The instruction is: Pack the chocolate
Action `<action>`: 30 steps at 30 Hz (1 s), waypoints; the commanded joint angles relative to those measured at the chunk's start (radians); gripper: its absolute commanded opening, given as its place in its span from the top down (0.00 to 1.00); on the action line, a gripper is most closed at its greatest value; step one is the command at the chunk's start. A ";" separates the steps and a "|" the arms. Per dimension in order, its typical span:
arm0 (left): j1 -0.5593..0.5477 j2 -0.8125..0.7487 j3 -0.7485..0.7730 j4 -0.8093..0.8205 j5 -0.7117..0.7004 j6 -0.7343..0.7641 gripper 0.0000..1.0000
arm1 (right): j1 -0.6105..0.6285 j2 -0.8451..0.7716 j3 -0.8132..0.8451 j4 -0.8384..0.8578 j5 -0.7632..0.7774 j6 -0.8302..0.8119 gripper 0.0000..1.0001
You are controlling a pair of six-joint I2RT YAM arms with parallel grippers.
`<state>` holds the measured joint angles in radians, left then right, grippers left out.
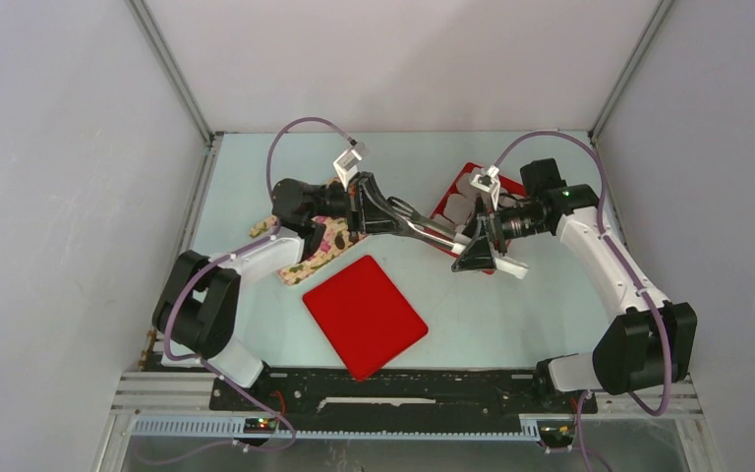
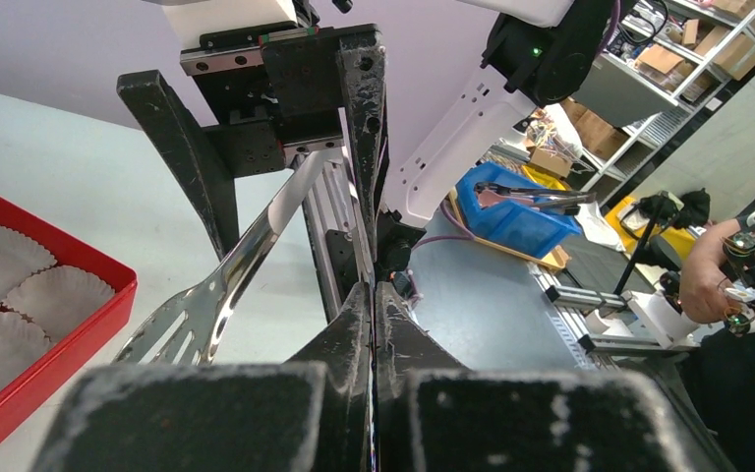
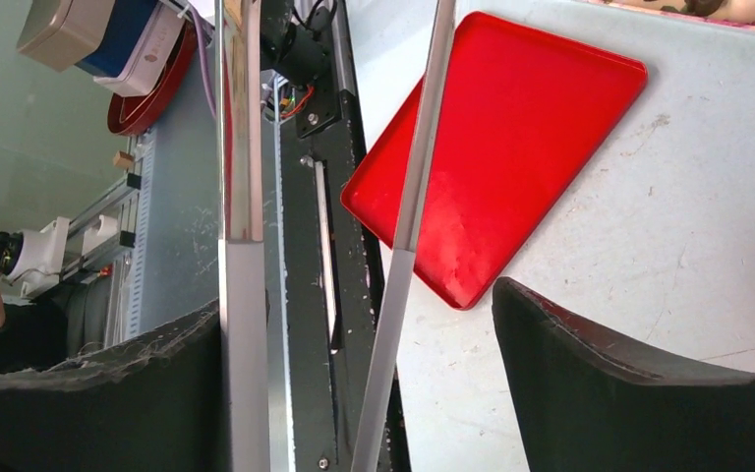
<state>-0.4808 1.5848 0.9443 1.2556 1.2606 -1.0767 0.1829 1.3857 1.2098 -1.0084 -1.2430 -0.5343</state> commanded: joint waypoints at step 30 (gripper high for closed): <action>-0.002 0.041 -0.009 0.103 0.006 -0.063 1.00 | -0.035 -0.089 -0.065 0.289 -0.005 0.239 0.30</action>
<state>-0.4744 1.6333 0.9443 1.2785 1.2491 -1.1175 0.1699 1.3128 1.1423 -0.7925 -1.2175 -0.3367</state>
